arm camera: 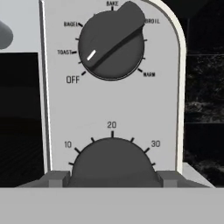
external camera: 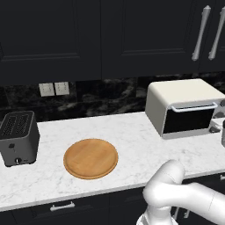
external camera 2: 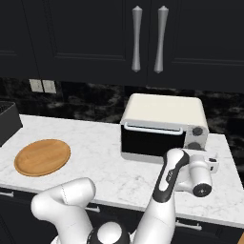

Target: Pick up the kebab skewer and baguette bread, and place them inside the toaster oven. Close the toaster oven door and start by setting the timer.

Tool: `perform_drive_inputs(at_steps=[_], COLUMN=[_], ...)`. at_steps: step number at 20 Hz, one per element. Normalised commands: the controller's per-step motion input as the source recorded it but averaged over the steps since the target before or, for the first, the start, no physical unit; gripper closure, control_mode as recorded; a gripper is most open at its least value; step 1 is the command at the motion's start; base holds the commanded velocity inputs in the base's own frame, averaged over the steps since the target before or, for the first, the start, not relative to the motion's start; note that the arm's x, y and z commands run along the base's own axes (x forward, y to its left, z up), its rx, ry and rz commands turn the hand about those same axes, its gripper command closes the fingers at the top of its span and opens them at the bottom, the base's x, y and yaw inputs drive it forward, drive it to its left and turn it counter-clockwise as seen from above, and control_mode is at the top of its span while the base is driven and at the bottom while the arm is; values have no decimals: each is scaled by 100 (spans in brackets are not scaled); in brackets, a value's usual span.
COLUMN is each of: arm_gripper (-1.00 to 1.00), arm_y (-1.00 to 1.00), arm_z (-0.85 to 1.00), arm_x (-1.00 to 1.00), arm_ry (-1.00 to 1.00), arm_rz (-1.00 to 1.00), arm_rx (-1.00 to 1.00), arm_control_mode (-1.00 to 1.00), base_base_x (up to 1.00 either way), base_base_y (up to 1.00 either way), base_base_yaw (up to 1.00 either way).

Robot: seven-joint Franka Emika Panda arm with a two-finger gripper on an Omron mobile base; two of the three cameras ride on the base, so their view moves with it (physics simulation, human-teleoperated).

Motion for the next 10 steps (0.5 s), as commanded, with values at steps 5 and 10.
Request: perform_drive_inputs(at_steps=[5, 10], arm_gripper=[100, 100], arm_y=[-2, -11], arm_z=[-2, -8], arm_x=[-10, -8], arm_ry=[-1, -4], arm_rz=[0, 0], arm_rx=[1, 8], arm_control_mode=[-100, -100], base_base_x=[0, 0], base_base_y=[0, 0], base_base_yaw=[0, 0])
